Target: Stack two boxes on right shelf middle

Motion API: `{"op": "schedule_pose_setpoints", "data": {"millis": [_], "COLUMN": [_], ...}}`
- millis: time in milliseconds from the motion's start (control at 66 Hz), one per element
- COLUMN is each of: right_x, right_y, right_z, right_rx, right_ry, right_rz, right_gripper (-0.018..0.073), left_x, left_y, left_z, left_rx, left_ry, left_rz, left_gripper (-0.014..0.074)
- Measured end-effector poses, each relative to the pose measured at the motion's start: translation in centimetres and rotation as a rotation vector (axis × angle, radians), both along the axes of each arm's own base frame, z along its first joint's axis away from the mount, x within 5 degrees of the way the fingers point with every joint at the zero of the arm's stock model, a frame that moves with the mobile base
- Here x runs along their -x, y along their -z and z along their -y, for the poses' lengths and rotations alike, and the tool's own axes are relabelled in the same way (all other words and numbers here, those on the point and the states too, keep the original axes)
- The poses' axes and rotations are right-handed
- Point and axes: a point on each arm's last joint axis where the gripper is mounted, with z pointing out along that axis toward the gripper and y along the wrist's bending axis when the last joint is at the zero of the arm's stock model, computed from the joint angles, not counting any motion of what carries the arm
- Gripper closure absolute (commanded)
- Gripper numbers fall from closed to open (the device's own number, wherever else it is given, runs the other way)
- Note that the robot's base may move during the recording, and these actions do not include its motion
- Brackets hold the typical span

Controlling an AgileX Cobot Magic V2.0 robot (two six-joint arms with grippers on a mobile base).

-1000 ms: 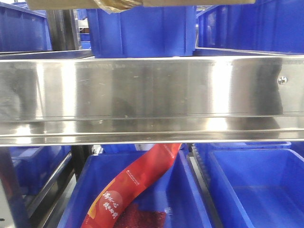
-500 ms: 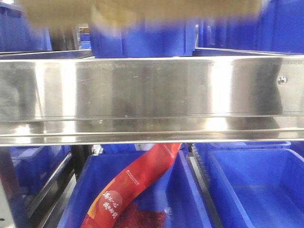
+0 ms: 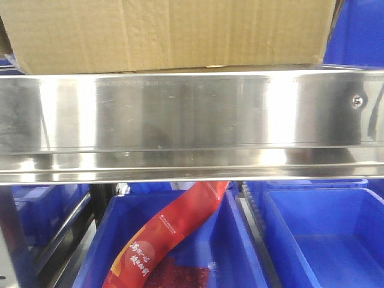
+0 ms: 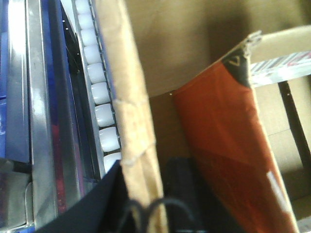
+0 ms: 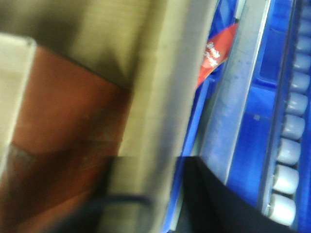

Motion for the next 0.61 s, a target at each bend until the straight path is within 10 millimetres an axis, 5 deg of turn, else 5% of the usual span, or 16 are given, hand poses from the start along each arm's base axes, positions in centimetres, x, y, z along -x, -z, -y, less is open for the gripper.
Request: {"op": "schedule_pose_setpoints", "data": {"millis": [106, 363, 606], "right_x": [0.0, 0.7, 4.7], "right_y": [0.0, -0.9, -4.6], "right_z": [0.2, 0.4, 1.6], "right_rx": [0.014, 0.006, -0.028], "right_ry": [0.007, 0.009, 0.013], "right_rz": [0.006, 0.039, 0.154], "right_gripper": [0.002, 0.0069, 0.0443], "left_x": [0.0, 1.1, 5.8], "left_y": [0.0, -1.2, -4.6], "left_z": [-0.2, -0.7, -1.6], "left_rx": [-0.031, -0.034, 0.012], "left_ry": [-0.006, -0.011, -0.004], "left_rz": [0.004, 0.045, 0.153], "left_gripper": [-0.0034, 0.0181, 0.0493]}}
